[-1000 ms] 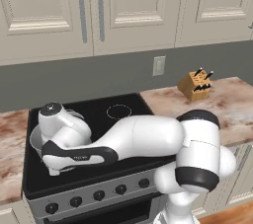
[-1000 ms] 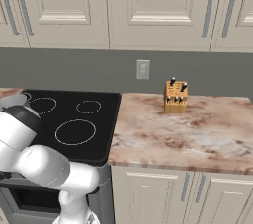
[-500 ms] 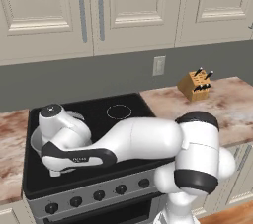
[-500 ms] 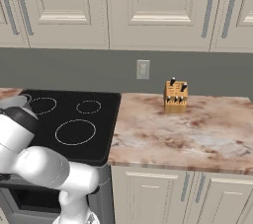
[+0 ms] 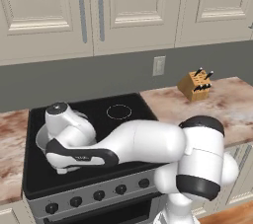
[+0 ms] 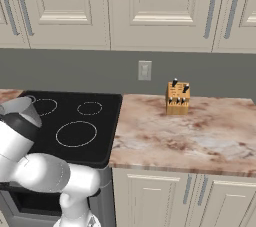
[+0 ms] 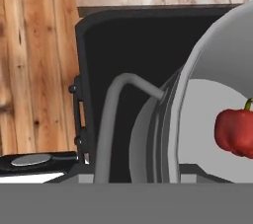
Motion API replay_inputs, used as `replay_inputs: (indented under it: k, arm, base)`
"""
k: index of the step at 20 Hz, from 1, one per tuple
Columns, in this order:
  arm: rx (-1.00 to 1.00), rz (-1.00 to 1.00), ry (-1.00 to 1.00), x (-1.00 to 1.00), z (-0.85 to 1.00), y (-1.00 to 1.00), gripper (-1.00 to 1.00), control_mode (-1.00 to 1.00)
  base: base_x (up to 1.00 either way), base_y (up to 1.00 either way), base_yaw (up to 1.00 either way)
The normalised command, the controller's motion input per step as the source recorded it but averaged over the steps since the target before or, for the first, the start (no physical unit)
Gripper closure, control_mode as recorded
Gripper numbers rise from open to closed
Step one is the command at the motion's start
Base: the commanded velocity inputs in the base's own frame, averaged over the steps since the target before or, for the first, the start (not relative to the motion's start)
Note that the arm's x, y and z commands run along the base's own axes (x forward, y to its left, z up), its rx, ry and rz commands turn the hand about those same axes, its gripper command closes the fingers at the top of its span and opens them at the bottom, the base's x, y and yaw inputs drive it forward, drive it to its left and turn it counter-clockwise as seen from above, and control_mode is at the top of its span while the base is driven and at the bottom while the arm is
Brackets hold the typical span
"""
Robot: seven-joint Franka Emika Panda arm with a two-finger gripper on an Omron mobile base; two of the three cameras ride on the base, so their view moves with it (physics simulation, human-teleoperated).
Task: Turn on the sink faucet. Then move the bell pepper from the counter to the sink. Turn off the sink. Move the vegetable from the sink to the pot next to the stove. Finally move the pot to the front left burner.
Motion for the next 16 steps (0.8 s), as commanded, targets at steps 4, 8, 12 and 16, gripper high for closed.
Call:
replay_inputs:
  k: [4,8,12,16]
  arm:
    - [0.01,0.02,0.0,0.12,-0.07,-0.02,1.0,-1.0]
    - [0.0,0.02,0.0,0.01,-0.16,0.0,1.0,-1.0]
    - [0.0,0.01,0.0,0.04,-0.14,0.0,1.0,-1.0]
    - [0.0,0.01,0.0,0.09,-0.14,0.0,1.0,-1.0]
  base:
    - [0.0,0.0,0.0]
    - [0.0,0.0,0.0]
    - [0.0,0.0,0.0]
    - [0.0,0.0,0.0]
